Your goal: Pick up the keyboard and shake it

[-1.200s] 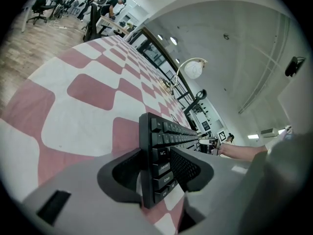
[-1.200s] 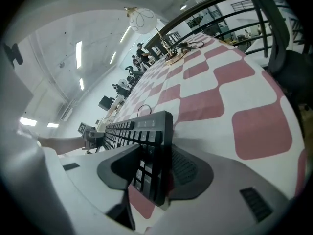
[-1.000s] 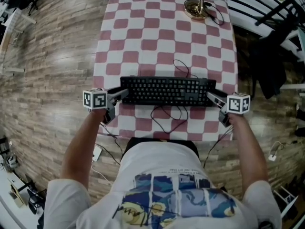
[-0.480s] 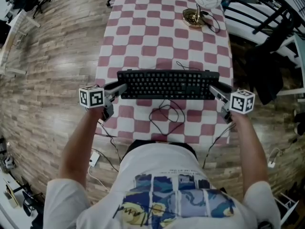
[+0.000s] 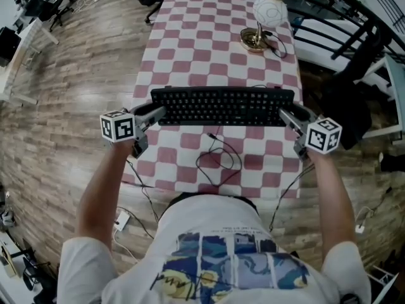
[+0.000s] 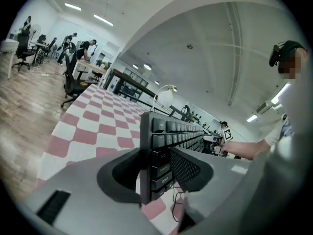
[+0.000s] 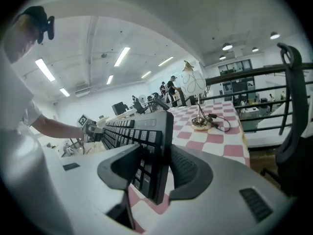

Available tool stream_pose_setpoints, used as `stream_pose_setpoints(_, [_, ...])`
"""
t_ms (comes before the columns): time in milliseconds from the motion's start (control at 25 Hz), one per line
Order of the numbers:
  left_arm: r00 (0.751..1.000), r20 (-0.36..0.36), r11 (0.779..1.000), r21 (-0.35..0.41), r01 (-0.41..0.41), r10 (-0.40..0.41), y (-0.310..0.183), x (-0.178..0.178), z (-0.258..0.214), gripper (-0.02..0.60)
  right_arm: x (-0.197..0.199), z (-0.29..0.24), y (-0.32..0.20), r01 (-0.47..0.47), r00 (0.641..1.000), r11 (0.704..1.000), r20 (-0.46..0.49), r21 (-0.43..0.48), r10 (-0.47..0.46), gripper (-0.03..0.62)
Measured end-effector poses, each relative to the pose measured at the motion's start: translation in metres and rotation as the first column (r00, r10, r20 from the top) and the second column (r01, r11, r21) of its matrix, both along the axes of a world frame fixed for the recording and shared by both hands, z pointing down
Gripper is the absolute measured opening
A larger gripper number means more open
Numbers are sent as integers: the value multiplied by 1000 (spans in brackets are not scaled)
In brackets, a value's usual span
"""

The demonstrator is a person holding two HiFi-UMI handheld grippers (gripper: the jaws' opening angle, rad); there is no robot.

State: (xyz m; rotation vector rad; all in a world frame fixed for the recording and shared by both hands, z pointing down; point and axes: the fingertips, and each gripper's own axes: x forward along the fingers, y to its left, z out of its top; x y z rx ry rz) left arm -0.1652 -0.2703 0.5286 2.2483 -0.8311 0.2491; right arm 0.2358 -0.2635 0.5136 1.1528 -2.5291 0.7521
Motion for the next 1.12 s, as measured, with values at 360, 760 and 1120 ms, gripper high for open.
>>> stream_pose_setpoints(360, [1000,-2,989,145,4,-4,-11,5,-58,184,2,-64,-9,14,999,985,-46,174,-6,179])
stream_pose_setpoints(760, [1000,31,942,335,-7,-3,-17,10,-129,189,4,-137,-9,34,990,919,-140,393,24,181])
stream_pose_setpoints(1120, [998,62,866,501,-8,-27,-17,8,-191,196,0,-185,-1,57,979,849,-195,526,55,181])
